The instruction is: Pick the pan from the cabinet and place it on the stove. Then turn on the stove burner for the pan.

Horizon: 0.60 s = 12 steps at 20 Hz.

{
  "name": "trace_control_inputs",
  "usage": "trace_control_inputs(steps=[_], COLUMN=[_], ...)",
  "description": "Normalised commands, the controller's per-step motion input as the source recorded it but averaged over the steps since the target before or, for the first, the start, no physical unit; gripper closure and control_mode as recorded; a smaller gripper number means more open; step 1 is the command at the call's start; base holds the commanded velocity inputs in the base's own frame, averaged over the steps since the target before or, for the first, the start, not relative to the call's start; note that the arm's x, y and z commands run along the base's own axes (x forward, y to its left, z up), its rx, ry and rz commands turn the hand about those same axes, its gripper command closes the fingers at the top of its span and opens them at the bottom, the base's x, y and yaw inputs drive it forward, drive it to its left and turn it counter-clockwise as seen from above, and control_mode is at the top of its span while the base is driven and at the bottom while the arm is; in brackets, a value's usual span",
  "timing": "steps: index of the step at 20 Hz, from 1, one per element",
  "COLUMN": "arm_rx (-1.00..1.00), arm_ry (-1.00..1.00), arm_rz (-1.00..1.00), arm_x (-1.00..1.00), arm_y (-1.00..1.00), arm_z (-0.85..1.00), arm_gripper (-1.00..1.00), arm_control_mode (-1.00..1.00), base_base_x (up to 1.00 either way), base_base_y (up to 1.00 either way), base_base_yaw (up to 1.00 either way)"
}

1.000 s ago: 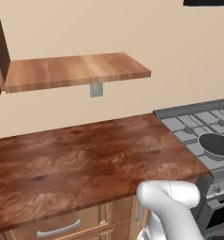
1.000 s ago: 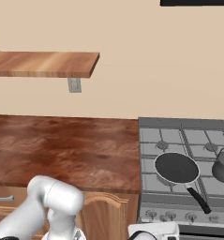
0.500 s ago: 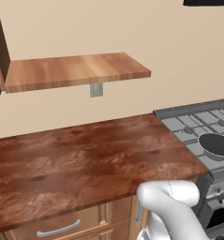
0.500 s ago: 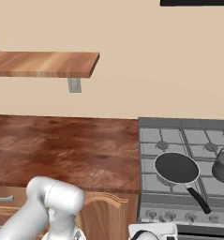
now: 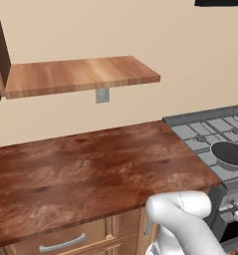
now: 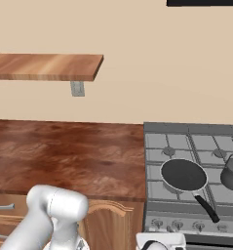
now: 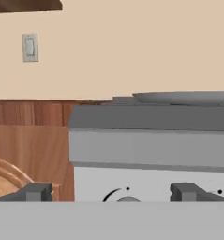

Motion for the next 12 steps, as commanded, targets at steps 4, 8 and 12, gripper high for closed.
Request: trace_control_inputs(steps=[4,8,12], arm_rx=[0.02,0.00,0.00], arm_ry=[0.00,0.00,0.00], arm_rz=[0.00,0.00,0.00], arm_x=[0.15,0.18,0.15], arm_y=[0.00,0.00,0.00], arm_z=[-0.02,-0.02,-0.11], arm_gripper=[-1.00,-1.00,-1.00], arm_control_mode=[-1.00,-1.00,-1.00], base_base_x=[0.00,0.00,0.00], base_base_y=[0.00,0.00,0.00], base_base_yaw=[0.00,0.00,0.00])
